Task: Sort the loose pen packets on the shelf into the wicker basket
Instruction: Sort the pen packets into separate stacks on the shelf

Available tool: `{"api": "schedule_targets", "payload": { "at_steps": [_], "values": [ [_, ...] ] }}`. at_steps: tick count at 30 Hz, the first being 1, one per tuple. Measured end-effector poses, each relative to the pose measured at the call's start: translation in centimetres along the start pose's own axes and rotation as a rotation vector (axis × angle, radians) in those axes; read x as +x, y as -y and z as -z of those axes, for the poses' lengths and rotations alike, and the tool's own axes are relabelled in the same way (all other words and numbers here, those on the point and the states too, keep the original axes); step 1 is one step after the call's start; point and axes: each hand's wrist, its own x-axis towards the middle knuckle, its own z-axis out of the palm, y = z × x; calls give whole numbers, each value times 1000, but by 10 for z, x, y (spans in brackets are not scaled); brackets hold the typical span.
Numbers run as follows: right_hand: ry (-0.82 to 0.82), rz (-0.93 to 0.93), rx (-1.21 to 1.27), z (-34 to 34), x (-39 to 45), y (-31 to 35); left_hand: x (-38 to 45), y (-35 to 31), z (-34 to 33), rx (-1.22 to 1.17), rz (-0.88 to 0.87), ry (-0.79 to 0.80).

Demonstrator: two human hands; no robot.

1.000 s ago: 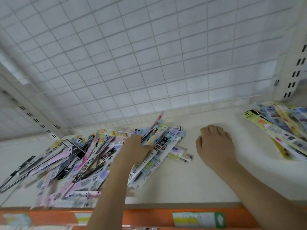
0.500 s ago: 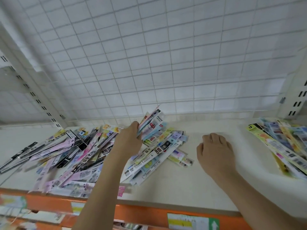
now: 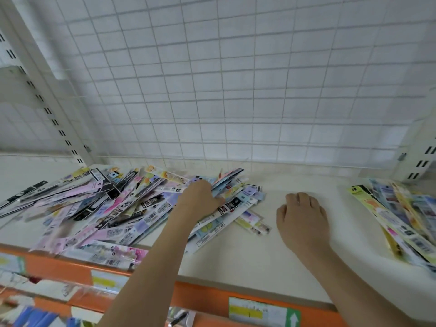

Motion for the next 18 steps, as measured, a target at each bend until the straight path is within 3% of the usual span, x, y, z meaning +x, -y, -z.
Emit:
{"api": "schedule_targets", "payload": {
  "at_steps": [9, 14, 18],
  "values": [
    [29, 24, 20, 0, 2, -4, -1, -4, 27, 91, -103, -148],
    [3, 21, 21, -2, 2, -3, -14, 9, 37, 94, -126, -27],
    [-26, 16, 20, -4, 2, -2, -25, 18, 23, 120, -114, 185]
  ]
}}
